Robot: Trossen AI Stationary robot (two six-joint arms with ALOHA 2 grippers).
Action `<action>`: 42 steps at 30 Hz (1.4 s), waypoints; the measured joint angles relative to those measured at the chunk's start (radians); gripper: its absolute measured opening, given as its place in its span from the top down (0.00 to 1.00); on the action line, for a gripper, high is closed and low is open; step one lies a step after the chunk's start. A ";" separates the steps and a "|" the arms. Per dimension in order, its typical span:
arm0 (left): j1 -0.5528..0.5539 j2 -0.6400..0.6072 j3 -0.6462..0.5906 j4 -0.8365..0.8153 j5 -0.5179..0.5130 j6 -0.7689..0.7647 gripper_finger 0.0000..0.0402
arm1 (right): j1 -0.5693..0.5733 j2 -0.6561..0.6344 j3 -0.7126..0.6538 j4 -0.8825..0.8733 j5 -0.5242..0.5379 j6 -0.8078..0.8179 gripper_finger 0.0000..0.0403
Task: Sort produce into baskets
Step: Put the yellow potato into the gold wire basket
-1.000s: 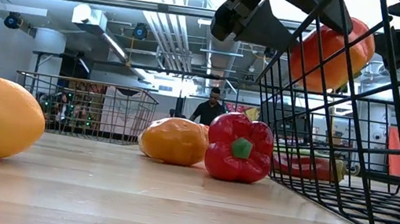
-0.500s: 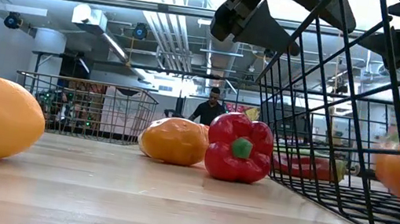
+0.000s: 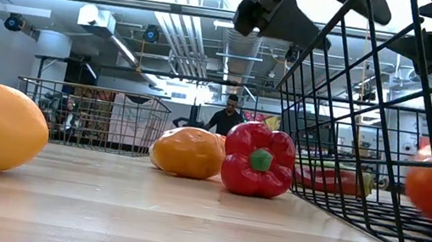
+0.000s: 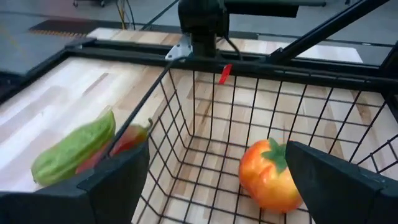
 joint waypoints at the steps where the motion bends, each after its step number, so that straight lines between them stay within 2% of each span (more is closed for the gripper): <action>1: -0.002 0.000 0.007 -0.001 0.000 0.019 0.11 | 0.000 0.000 0.000 0.000 0.000 0.000 0.13; 6: -0.017 -0.010 0.064 -0.083 0.000 0.095 0.11 | 0.000 0.000 0.000 -0.001 0.000 0.002 0.13; 10: -0.027 -0.039 0.097 -0.240 -0.019 0.107 0.11 | 0.000 0.000 0.000 -0.002 0.000 0.002 0.13; 16: -0.053 -0.103 0.083 -0.455 -0.080 0.081 0.11 | 0.000 0.000 0.000 -0.002 0.000 0.003 0.13; 22: -0.061 -0.168 0.011 -0.615 -0.081 0.004 0.11 | 0.000 0.000 0.000 0.000 0.002 0.002 0.13; 29: -0.063 -0.321 -0.183 -0.612 -0.079 0.071 0.11 | 0.000 0.000 0.000 0.000 0.002 0.003 0.13; 33: -0.046 -0.478 -0.355 -0.507 -0.029 0.054 0.11 | 0.000 0.000 0.000 0.002 0.003 0.003 0.13; 37: -0.057 -0.596 -0.565 -0.145 -0.017 -0.026 0.11 | 0.000 0.000 0.000 0.002 0.003 -0.008 0.13; 40: -0.068 -0.616 -0.686 0.123 -0.015 -0.013 0.11 | 0.000 0.000 0.000 -0.001 0.003 -0.008 0.13; 42: -0.067 -0.613 -0.738 0.221 -0.017 0.017 0.11 | 0.000 0.000 0.000 -0.001 0.003 -0.007 0.13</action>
